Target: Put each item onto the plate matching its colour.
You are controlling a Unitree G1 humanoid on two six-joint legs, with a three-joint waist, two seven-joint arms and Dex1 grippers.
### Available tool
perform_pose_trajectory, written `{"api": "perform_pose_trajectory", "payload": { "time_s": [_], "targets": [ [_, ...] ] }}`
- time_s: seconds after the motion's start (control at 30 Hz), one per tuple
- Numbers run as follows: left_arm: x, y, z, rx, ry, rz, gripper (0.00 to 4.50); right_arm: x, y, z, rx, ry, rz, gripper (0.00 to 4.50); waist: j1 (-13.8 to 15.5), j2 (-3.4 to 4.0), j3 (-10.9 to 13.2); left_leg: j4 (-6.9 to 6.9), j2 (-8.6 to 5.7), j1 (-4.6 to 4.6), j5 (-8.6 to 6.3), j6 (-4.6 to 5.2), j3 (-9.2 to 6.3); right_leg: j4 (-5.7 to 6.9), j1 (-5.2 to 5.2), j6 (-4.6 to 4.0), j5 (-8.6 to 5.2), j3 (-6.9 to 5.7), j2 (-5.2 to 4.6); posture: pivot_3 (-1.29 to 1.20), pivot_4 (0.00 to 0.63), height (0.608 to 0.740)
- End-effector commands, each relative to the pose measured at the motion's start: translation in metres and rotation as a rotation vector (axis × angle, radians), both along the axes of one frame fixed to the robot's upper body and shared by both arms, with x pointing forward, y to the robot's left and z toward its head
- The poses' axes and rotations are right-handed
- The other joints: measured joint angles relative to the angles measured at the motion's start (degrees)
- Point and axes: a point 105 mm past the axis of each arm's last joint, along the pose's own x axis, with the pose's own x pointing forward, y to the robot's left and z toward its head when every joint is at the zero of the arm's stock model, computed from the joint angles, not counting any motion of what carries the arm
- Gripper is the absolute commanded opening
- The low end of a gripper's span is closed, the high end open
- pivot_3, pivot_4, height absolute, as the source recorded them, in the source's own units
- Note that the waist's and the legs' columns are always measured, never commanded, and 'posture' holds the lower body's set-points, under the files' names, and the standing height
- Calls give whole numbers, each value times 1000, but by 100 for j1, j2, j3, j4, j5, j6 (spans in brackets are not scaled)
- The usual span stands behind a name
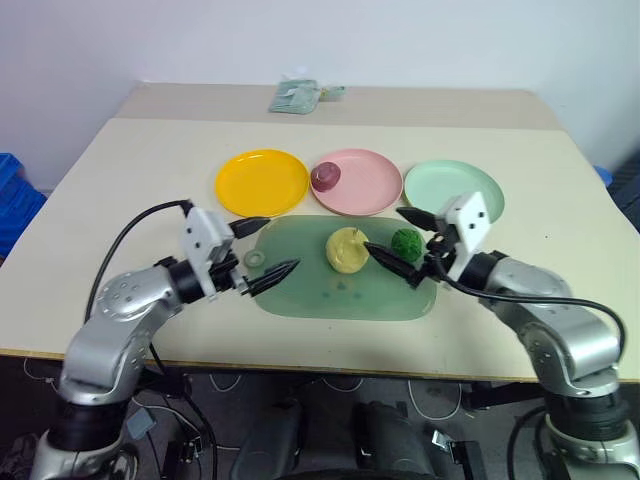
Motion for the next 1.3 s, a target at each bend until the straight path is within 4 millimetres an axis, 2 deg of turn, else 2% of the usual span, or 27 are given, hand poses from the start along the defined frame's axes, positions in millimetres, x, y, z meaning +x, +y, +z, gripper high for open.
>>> {"api": "perform_pose_trajectory", "payload": {
  "time_s": [0.03,0.13,0.23,0.37,0.53,0.67,0.77,1.07,1.3],
  "targets": [
    [24,-22,-13,29,15,-7,4453,-12,-13,17,-29,-71,-40,4500,-4,-1,1,-1,-1,0,0,0,0,-1,0,1,1,1,-1,0,150,740],
    [41,-35,-29,65,47,15,4453,-16,-20,23,-41,-91,-77,4500,-55,0,0,-8,1,-2,0,1,3,-2,-9,6,3,4,1,0,150,740],
    [41,-51,-34,41,71,-43,4453,-18,-22,26,-44,-106,-96,4500,-44,0,0,-15,6,-4,1,0,2,1,-15,7,4,2,3,0,150,740],
    [33,-60,-29,-7,90,-134,4453,-21,-21,28,-44,-115,-112,4500,-17,-1,1,-11,6,-8,0,0,2,0,-16,7,4,3,2,0,150,740],
    [26,-50,-15,-48,79,-172,4453,-24,-23,30,-42,-123,-129,4500,-15,-1,1,-6,5,-12,0,0,2,-1,-16,6,3,3,1,0,150,740],
    [21,-49,-4,-83,77,-215,4453,-23,-23,30,-37,-127,-134,4500,-16,0,1,-6,5,-12,0,0,2,-1,-16,5,3,3,1,0,150,740],
    [26,-54,1,-93,77,-214,4453,-22,-23,30,-34,-131,-138,4500,-13,-1,1,-6,5,-12,1,1,2,-1,-16,5,3,3,1,0,150,740],
    [53,-93,-2,-31,108,-194,4453,-21,-22,30,-30,-140,-143,4500,-18,-2,2,1,0,-15,2,3,0,-3,-12,16,9,0,0,0,150,740],
    [57,-102,-14,21,147,-204,4453,-27,-24,27,-34,-129,-158,4500,-12,-3,2,-5,1,-16,2,3,0,-4,-17,17,9,1,0,0,150,740]
  ]
}}
